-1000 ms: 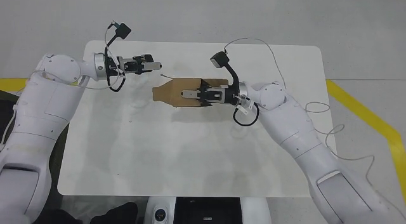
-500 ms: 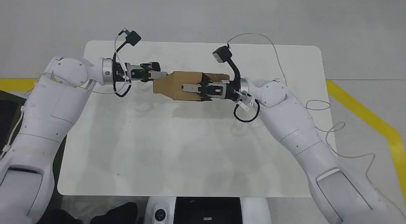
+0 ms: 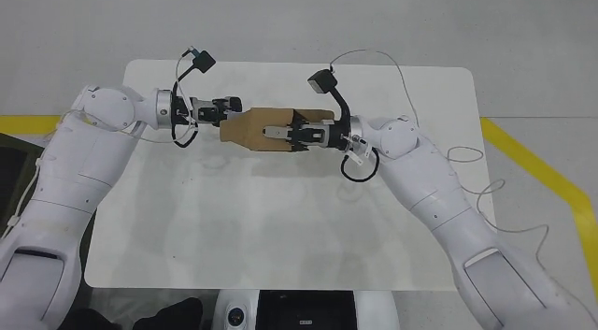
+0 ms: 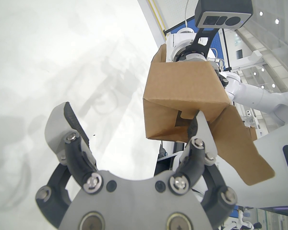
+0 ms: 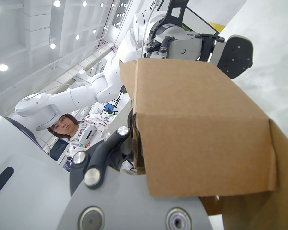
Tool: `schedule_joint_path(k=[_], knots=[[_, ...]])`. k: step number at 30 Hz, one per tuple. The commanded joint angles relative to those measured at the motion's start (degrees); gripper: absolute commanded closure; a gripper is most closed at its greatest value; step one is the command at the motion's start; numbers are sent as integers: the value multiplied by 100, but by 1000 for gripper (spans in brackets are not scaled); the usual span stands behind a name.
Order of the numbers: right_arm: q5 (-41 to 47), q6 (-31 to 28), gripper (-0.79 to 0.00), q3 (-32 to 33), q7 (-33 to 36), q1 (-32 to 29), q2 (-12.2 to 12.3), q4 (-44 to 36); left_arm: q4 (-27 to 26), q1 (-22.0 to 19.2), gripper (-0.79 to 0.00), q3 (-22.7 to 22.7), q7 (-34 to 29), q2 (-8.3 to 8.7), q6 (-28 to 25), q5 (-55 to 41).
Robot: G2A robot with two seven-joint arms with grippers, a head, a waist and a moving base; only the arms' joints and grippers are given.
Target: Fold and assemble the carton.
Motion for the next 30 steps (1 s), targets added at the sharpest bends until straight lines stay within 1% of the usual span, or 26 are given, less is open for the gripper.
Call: schedule_joint_path(k=[1,5,11,15,18,21,23,25,30], knots=[[7,-4,0,0,3,6,-5,10,-3,6,-785,-8,-3,-1,1,-2],[4,-39,0,41,8,6,0,83,16,9,-785,-32,-30,-2,11,-52],[-238,-19,0,233,-145,-23,67,249,470,-187,-785,-289,20,34,63,-222],[-423,112,0,353,-276,-58,115,240,553,-251,-785,-413,-2,55,36,-304],[-588,243,0,390,-360,-98,140,164,383,-230,-785,-460,-45,68,24,-373],[-706,340,0,389,-431,-132,147,78,19,-134,-785,-459,-52,99,31,-287],[-750,378,0,381,-470,-147,146,37,-224,-85,-785,-446,39,142,-60,182],[-786,410,0,373,-497,-158,144,4,-326,11,-785,-459,182,166,-160,466],[-816,428,0,332,-487,-159,132,-61,-543,109,-785,-475,614,187,-40,1112]])
